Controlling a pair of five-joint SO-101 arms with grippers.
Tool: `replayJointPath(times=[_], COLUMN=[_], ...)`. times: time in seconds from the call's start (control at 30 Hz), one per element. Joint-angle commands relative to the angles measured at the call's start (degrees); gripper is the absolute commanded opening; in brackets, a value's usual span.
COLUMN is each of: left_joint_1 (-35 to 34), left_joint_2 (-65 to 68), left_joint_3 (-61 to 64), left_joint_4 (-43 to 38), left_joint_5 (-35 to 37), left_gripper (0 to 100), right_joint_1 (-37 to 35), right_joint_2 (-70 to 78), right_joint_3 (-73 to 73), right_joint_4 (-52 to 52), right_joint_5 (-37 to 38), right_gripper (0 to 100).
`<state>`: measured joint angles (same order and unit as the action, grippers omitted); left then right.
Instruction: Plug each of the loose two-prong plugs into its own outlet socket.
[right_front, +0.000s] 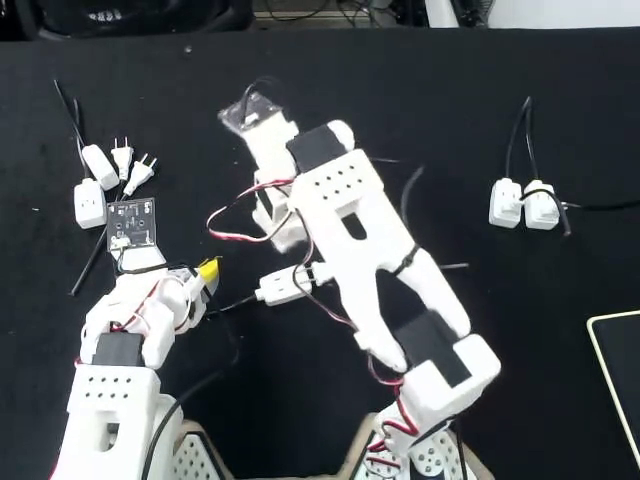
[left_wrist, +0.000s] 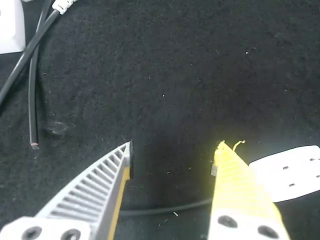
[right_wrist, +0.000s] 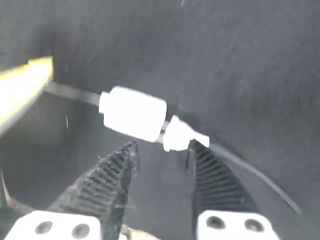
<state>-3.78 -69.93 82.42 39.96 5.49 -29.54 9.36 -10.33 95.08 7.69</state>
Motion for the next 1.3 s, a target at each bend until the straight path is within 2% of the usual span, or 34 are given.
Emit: replayJointPath(times=[0.0, 0.17, 0.23, 0.37, 0.47, 0.73, 0.97, 1.1, 1.27], left_joint_1=[-0.66, -0.66, -0.48, -0.31, -0.4, -0.57, -0.75, -0.75, -0.75], left_joint_2=[-0.62, -0.62, -0.62, -0.62, -0.62, -0.62, -0.62, -0.62, -0.62], left_joint_3=[-1.89, -1.89, -1.89, -1.89, -1.89, -1.89, -1.89, -1.89, -1.89], left_joint_4=[0.18, 0.18, 0.18, 0.18, 0.18, 0.18, 0.18, 0.18, 0.18], left_joint_5=[-0.26, -0.26, -0.26, -0.26, -0.26, -0.26, -0.26, -0.26, -0.26], left_gripper=[27, 27, 27, 27, 27, 27, 27, 27, 27], right_joint_1=[1.93, 9.85, 11.87, 12.4, 12.4, 6.51, 6.51, 6.51, 6.51], right_joint_2=[-5.58, -9.27, -9.01, -5.67, -1.1, 9.8, 14.55, 16.4, 16.84], right_joint_3=[2.86, 16.31, 19.74, 22.73, 20.62, 9.19, 4.26, 4.35, 4.7], right_joint_4=[0.18, -14.86, -18.81, -18.81, -16.53, -5.19, -4.75, -4.48, -4.48], right_joint_5=[12.75, 27.69, 35.96, 53.54, 60.84, 63.38, 66.55, 67.87, 67.6], right_gripper=[12.7, 12.7, 12.7, 12.7, 12.8, 16.5, 16.2, 10.9, 10.3])
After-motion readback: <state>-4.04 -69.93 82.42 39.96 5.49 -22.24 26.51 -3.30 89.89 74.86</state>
